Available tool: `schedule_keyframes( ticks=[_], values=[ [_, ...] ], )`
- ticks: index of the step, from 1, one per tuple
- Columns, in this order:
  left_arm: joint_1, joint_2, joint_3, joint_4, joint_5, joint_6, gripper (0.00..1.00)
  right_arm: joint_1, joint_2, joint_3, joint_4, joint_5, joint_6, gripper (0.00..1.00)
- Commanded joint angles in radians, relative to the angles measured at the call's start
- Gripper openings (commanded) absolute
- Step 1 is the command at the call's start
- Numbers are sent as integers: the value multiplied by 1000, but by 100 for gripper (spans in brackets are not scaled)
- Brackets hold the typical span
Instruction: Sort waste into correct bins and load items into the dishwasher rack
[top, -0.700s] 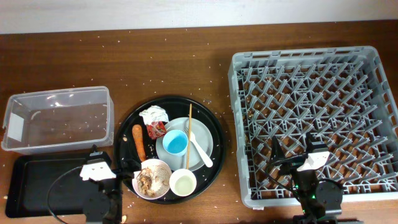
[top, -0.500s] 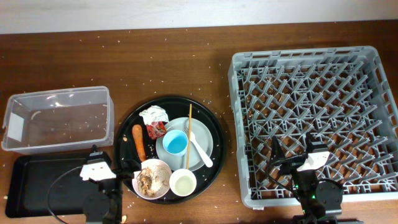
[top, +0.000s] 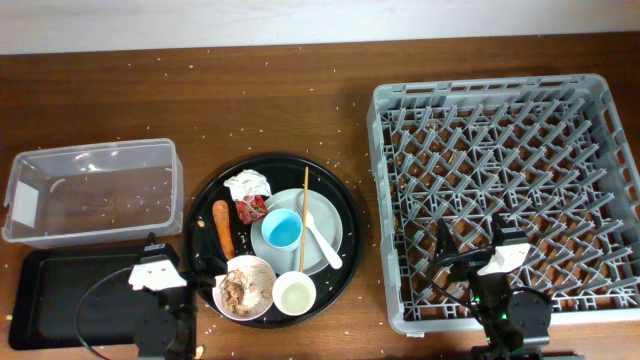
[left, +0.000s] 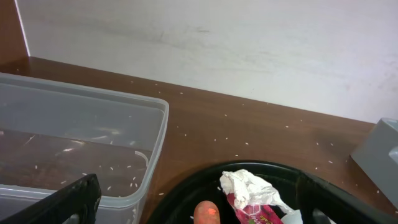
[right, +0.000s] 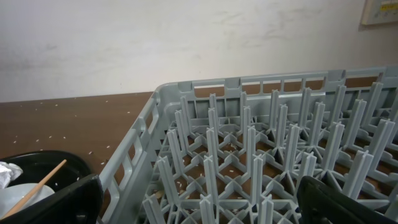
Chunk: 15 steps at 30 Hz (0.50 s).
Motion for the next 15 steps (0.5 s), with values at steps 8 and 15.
schedule_keyframes(
  ticks=[8, 15],
  values=[
    [-1, -9, -6, 2, 7, 16, 99, -8, -8, -8, 2, -5, -4, 98],
    [0, -9, -6, 6, -60, 39, 99, -8, -8, -8, 2, -5, -4, 98]
  ],
)
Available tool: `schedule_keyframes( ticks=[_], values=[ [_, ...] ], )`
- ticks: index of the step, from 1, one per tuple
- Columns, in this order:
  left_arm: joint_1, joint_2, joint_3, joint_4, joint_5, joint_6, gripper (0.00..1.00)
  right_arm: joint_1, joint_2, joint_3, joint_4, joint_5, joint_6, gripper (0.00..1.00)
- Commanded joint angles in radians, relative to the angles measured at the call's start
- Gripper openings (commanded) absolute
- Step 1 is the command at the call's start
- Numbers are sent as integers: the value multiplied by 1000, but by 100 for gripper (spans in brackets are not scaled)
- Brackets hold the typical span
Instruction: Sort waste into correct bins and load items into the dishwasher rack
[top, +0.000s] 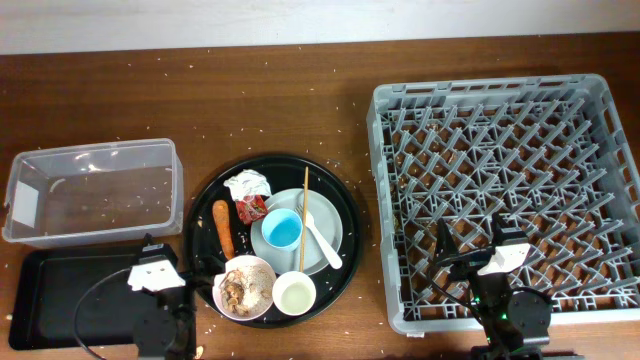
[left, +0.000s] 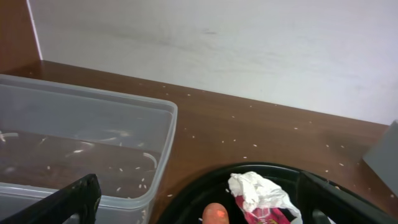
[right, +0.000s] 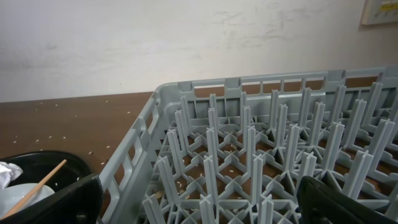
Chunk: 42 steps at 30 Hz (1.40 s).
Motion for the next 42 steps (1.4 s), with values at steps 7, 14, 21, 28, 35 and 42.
schedule_keyframes(
  ticks=[7, 14, 21, 28, 35, 42],
  values=[
    [0, -9, -6, 4, 32, 20, 99, -6, -8, -8, 19, -157, -3, 98],
    [0, 77, 192, -38, 339, -6, 99, -6, 29, 349, -317, -369, 117, 98],
    [-3, 750, 890, -649, 460, -6, 99, -6, 480, 857, -844, -307, 90, 98],
    [-82, 1341, 1248, -1048, 557, -5, 99, -6, 892, 1112, -962, -344, 92, 98],
    [-291, 1669, 1248, -1009, 317, -16, 64, -6, 988, 1112, -1089, -337, 94, 100],
    [-325, 1757, 1299, -988, 255, -71, 1, -6, 991, 1112, -1140, -337, 93, 80]
  ],
)
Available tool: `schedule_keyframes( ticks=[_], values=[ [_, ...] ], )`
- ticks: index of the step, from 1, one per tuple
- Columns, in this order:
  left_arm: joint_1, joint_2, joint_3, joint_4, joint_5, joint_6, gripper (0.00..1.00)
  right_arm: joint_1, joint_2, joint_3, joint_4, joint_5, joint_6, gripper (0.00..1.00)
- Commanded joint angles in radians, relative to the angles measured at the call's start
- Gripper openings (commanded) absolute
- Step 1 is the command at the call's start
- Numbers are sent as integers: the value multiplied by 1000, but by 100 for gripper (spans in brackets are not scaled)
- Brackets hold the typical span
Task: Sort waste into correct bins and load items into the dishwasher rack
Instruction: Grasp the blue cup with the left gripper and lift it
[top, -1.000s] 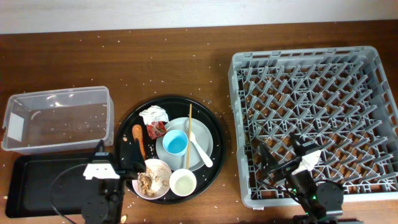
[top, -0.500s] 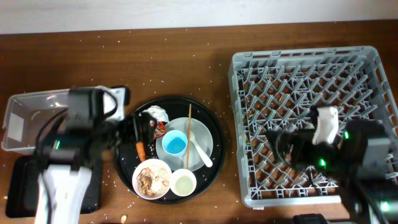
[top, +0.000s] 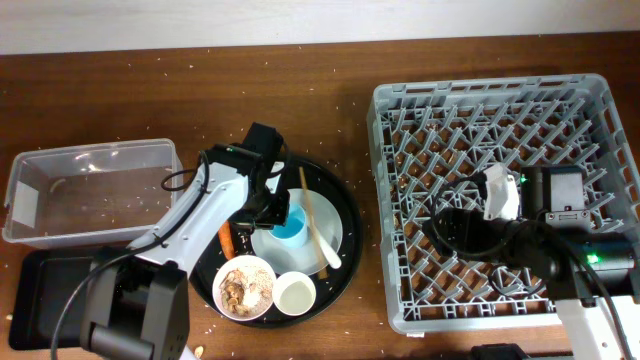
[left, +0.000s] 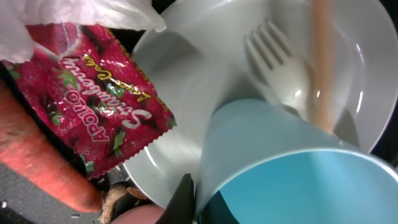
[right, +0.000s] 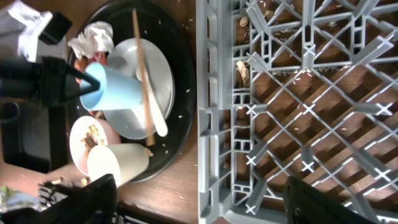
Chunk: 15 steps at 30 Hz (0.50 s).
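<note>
A blue cup (top: 287, 229) stands on the white plate (top: 325, 235) in the round black tray (top: 345, 200). My left gripper (top: 268, 213) is shut on the cup's wall (left: 249, 143), with one finger (left: 185, 194) outside and the other inside the rim. A white fork (left: 280, 56), a chopstick (top: 306, 205) and a red wrapper (left: 93, 93) lie beside it. The grey dishwasher rack (top: 600, 130) is on the right. My right gripper (top: 440, 230) hovers open over its front left part, holding nothing.
On the tray also lie crumpled tissue (right: 93, 38), a carrot (top: 226, 242), a bowl of leftovers (top: 243, 285) and a white cup (top: 294, 293). A clear bin (top: 90, 190) and a black bin (top: 50, 290) stand at the left. Rice grains are scattered on the table.
Both arms have left the table's front edge. The left gripper is now on the tray, shut on the blue cup's rim. The right gripper now hangs open over the rack.
At both earlier moments the arms sat at the front edge, the left one looking towards the clear bin and tray, the right one into the rack. Only the left view shifted slightly. Now the left grips the blue cup and the right is above the rack.
</note>
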Motion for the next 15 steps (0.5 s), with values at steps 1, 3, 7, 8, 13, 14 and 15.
schedule_keyframes(
  ticks=[1, 3, 7, 8, 13, 14, 15],
  values=[
    [1, 5, 139, -96, -14, -25, 0, -6, 0, 18, -2, 1, -6, 78],
    [10, 0, 277, -206, -3, -15, 0, -6, 0, 18, 0, 42, -9, 78],
    [87, -6, 495, -273, 520, 210, 0, -6, -7, 19, 26, -67, -72, 75],
    [119, -6, 497, -257, 761, 291, 0, -6, -14, 19, 55, -174, -118, 73],
    [127, -2, 497, -263, 1242, 428, 0, 28, 10, 19, 364, -617, -98, 73],
    [110, -2, 497, -266, 1257, 428, 0, 48, 26, 19, 420, -624, -71, 76],
    [86, -2, 497, -266, 1278, 428, 0, 71, 46, 19, 493, -663, -64, 77]
  ],
)
